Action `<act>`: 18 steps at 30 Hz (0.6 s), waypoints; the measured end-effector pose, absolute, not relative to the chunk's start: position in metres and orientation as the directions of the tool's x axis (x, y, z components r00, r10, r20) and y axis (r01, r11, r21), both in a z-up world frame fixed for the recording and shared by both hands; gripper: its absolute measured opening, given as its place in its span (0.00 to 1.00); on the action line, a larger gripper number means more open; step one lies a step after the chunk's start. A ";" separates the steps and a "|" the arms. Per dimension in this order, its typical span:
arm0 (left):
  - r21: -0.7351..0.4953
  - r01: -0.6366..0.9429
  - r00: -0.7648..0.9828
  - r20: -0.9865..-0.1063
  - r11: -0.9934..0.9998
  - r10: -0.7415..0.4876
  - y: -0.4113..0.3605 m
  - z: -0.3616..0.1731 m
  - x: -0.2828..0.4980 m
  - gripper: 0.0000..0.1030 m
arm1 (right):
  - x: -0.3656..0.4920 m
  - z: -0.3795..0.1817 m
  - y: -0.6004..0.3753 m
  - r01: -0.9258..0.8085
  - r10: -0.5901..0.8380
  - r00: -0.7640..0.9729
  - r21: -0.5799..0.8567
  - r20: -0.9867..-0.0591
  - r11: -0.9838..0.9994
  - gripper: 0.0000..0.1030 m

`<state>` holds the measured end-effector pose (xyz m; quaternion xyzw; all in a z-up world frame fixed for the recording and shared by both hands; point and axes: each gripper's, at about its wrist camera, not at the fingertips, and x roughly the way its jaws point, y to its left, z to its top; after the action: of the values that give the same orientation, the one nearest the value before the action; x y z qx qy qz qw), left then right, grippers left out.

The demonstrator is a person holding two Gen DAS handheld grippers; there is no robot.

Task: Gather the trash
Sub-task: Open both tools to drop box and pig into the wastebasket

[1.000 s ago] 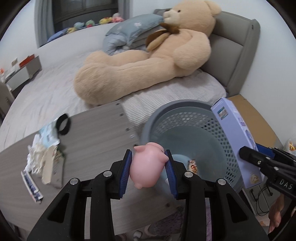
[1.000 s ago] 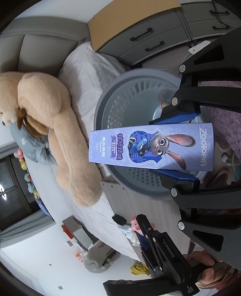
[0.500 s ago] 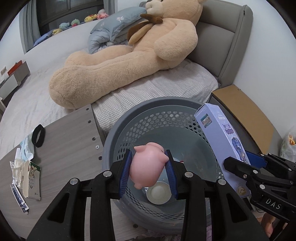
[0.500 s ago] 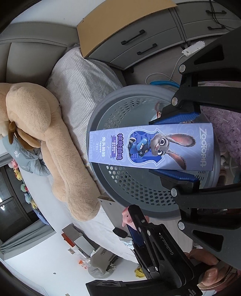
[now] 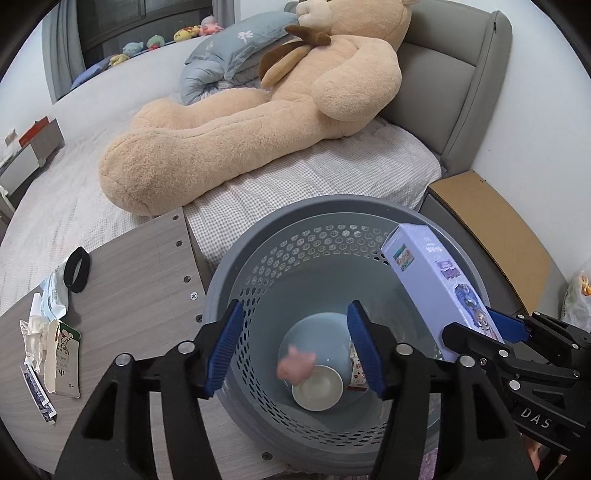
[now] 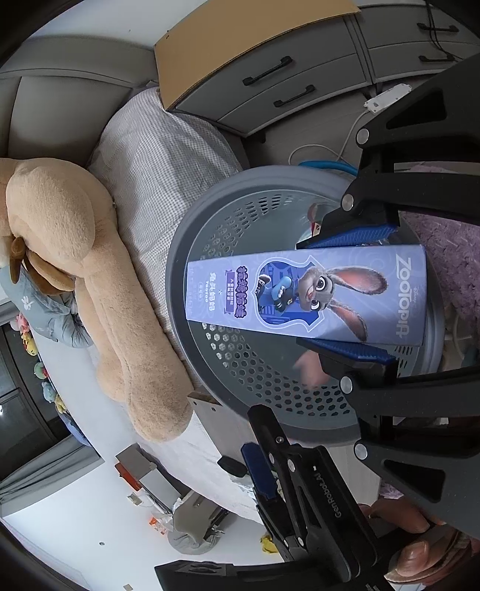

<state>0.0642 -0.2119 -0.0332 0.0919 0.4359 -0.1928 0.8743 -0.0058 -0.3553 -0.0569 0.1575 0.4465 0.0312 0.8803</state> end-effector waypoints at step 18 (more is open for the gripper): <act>-0.013 0.360 0.567 -0.791 0.933 -0.230 -0.193 -0.029 0.063 0.76 | -0.009 -0.057 -0.356 0.107 0.185 0.600 0.307 -0.779 0.946 0.45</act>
<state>0.0633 -0.1929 -0.0286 0.0749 0.4341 -0.1674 0.8820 -0.0094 -0.3556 -0.0569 0.1631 0.4468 0.0221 0.8794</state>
